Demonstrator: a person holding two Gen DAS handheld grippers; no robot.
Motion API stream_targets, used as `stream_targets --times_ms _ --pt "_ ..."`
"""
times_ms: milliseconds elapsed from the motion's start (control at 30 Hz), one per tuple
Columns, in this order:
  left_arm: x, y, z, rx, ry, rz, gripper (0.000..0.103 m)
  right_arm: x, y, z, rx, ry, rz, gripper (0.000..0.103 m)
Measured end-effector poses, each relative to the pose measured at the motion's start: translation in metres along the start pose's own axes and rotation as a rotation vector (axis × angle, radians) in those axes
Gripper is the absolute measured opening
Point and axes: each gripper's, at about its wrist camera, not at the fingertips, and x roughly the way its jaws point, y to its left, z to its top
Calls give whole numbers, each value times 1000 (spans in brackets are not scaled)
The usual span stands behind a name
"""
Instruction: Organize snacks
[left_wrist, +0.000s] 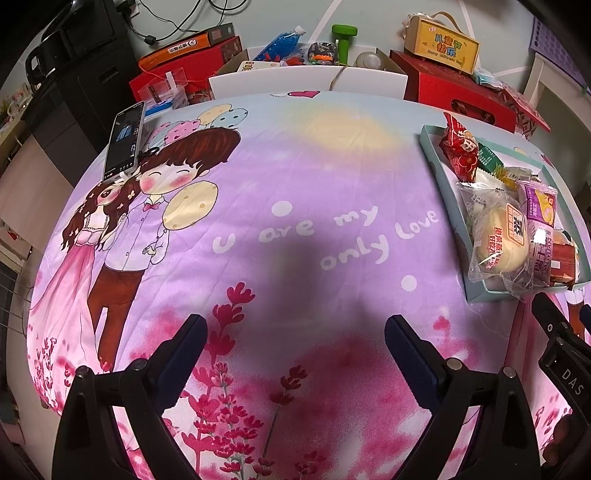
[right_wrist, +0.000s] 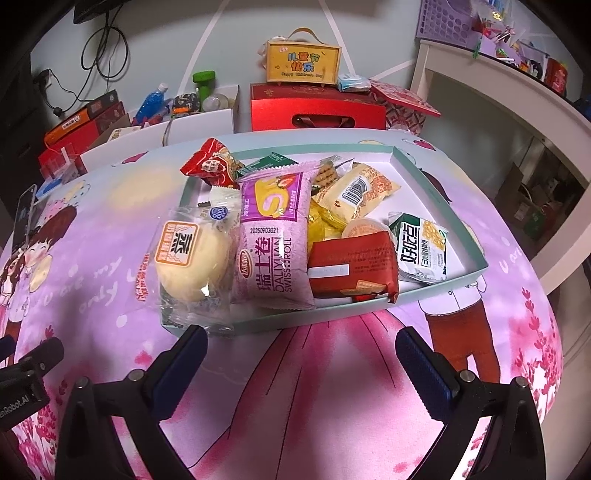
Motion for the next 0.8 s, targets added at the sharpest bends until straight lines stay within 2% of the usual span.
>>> stream_targets --times_ms 800 --pt "0 1 0 -5 1 0 97 -4 -8 1 62 -10 25 103"
